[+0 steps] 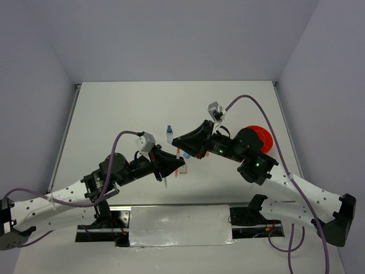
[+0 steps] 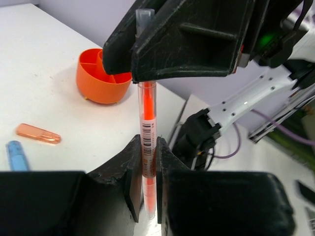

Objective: Sort the stationery into containers
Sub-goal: Close the pen cap on the pen.

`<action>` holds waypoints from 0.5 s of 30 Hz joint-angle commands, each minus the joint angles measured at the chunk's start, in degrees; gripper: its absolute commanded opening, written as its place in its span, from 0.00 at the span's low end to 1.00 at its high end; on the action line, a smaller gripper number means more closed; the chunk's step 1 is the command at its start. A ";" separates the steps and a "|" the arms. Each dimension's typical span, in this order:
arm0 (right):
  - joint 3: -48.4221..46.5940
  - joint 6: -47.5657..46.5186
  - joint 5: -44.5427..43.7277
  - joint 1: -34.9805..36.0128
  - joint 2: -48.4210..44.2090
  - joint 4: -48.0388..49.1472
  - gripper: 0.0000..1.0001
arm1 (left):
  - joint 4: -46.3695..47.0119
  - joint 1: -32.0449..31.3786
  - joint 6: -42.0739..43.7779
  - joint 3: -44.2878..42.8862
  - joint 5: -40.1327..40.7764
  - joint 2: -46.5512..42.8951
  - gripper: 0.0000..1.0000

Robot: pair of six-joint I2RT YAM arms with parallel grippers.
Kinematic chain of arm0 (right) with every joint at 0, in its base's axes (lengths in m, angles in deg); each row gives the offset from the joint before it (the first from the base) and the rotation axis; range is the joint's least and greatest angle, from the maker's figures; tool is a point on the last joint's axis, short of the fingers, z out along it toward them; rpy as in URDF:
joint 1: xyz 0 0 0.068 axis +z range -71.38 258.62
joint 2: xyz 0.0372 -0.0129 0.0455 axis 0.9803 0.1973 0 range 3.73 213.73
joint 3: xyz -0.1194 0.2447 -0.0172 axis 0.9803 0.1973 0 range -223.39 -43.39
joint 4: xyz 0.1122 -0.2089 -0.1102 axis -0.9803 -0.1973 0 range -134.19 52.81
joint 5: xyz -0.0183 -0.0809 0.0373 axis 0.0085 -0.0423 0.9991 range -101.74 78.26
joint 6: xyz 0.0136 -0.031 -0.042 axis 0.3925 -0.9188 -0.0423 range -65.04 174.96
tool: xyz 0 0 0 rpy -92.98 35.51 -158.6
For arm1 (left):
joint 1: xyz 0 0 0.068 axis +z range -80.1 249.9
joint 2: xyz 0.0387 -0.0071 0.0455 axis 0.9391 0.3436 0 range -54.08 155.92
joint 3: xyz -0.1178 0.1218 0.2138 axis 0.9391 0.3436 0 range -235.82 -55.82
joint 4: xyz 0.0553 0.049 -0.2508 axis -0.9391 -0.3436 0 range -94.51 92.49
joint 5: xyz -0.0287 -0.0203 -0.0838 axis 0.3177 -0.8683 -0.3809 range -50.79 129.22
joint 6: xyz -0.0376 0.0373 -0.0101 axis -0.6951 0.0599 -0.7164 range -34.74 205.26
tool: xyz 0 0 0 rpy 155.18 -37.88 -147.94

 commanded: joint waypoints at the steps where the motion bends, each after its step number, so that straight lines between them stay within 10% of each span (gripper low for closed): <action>1: 0.60 -0.40 2.28 0.22 0.99 2.28 0.00 | 0.95 0.06 5.12 -2.96 -0.80 -1.71 0.00; 15: 19.06 1.45 -0.17 3.73 3.36 10.11 0.00 | -6.97 9.02 12.80 -20.63 -9.85 1.71 0.00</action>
